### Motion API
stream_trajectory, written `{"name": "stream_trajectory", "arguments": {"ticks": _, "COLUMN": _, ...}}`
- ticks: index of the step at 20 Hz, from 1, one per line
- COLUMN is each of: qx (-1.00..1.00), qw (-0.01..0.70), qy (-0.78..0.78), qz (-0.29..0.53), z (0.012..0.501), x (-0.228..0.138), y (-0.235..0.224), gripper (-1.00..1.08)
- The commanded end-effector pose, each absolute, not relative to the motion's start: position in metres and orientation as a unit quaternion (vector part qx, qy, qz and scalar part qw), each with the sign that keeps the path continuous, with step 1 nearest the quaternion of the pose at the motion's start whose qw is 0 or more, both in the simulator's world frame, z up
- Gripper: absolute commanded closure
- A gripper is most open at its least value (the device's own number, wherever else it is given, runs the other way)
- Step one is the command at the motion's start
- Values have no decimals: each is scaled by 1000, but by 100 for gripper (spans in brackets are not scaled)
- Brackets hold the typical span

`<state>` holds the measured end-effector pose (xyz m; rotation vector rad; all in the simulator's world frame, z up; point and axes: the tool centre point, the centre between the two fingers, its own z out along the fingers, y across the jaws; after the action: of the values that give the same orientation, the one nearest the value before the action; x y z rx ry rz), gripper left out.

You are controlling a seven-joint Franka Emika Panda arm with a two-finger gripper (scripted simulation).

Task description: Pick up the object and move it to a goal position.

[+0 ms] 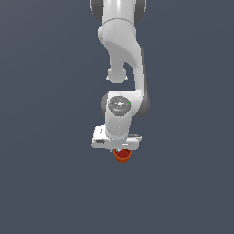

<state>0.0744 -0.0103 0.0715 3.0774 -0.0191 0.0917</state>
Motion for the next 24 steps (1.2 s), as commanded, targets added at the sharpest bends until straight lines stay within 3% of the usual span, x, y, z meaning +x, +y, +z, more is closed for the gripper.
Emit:
{"name": "stream_trajectory", "arguments": {"ticks": 1, "qx": 999, "qw": 31, "qy": -6, "qz": 29, "z": 71, "x": 74, "y": -11, "gripper": 108}}
{"name": "stream_trajectory", "arguments": {"ticks": 13, "qx": 999, "qw": 31, "qy": -6, "qz": 30, "z": 91, "x": 62, "y": 1, "gripper": 108}}
{"name": "stream_trajectory", "arguments": {"ticks": 24, "qx": 999, "qw": 32, "qy": -6, "qz": 30, "z": 157, "x": 19, "y": 39, "gripper": 108}}
